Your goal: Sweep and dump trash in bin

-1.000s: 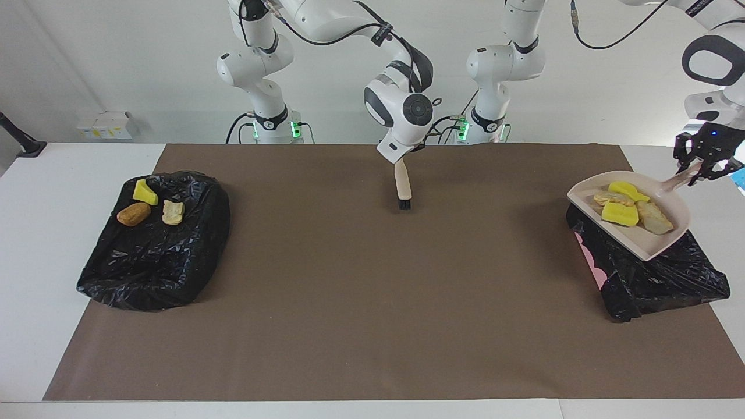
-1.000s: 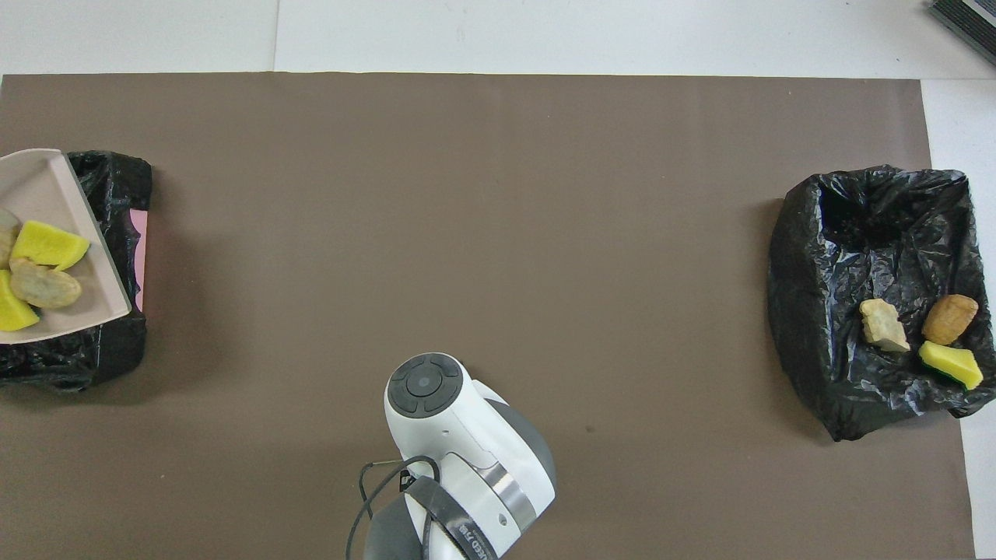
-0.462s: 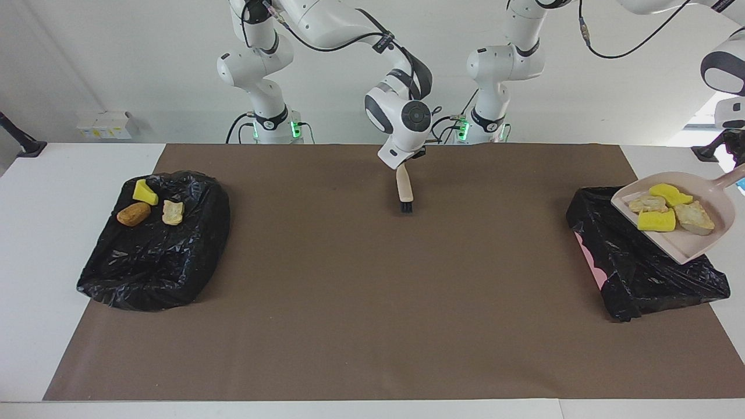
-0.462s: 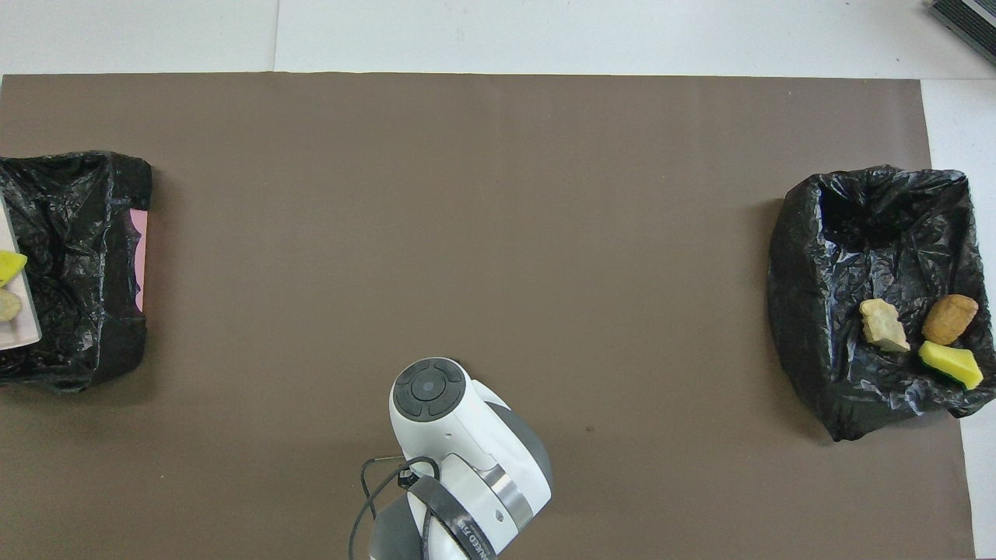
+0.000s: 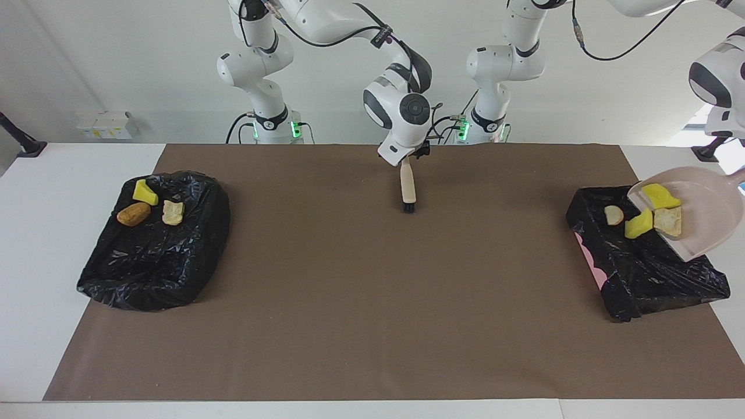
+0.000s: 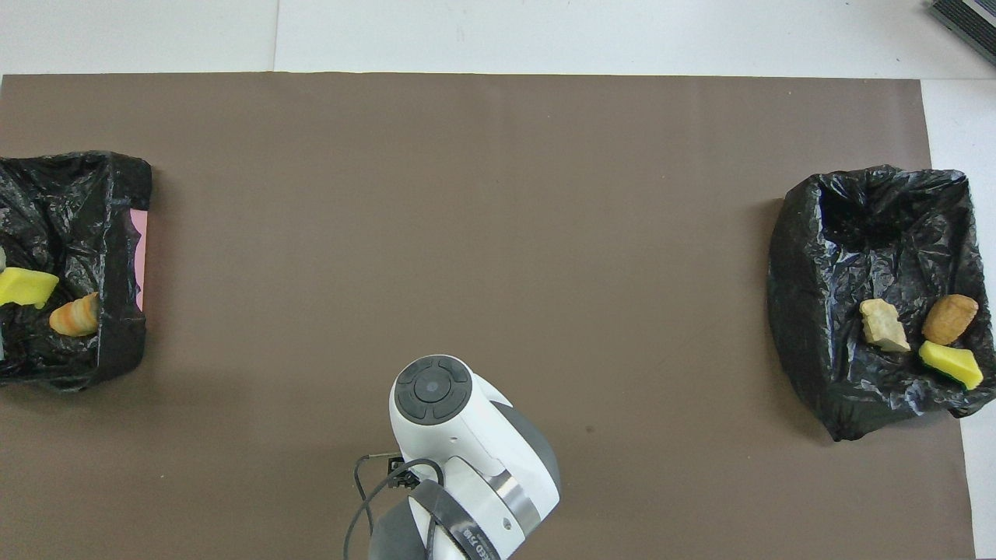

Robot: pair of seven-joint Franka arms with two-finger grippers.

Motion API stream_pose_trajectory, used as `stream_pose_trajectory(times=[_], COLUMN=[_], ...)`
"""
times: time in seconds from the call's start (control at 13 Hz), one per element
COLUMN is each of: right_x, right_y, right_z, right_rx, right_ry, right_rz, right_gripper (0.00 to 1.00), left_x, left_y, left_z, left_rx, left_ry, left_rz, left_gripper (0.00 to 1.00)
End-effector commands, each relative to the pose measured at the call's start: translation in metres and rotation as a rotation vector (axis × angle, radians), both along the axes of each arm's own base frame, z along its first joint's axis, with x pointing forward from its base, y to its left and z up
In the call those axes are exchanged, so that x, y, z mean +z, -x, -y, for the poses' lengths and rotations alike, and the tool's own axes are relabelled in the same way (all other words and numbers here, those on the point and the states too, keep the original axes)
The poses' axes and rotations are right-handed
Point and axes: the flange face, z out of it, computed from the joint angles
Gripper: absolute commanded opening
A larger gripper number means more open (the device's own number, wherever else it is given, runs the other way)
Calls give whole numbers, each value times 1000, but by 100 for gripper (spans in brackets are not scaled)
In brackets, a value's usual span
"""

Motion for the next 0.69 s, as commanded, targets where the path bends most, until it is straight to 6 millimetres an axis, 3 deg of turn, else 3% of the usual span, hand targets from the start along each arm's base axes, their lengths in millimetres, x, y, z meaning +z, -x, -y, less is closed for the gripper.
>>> stream_pose_trajectory(times=[0.0,0.15,0.46,0.62], right_x=[24,46,97,120], right_y=[-11,-26,-51,-62], right_z=[3,14,55,80], right_rx=[-13,-46,-51,-9], right_ry=[-33,-60,-112,-124], right_rz=[37,66,117,135], right_gripper=[100,100,100,100], left_x=[18,45,66,77], left_y=[-4,2,4,4], left_z=[19,32,74,81], left_rx=[28,3,0,-11], left_ry=[-110,-154,-243,-257], left_rz=[-27,-18,-76,-61], left_gripper=[0,0,0,0])
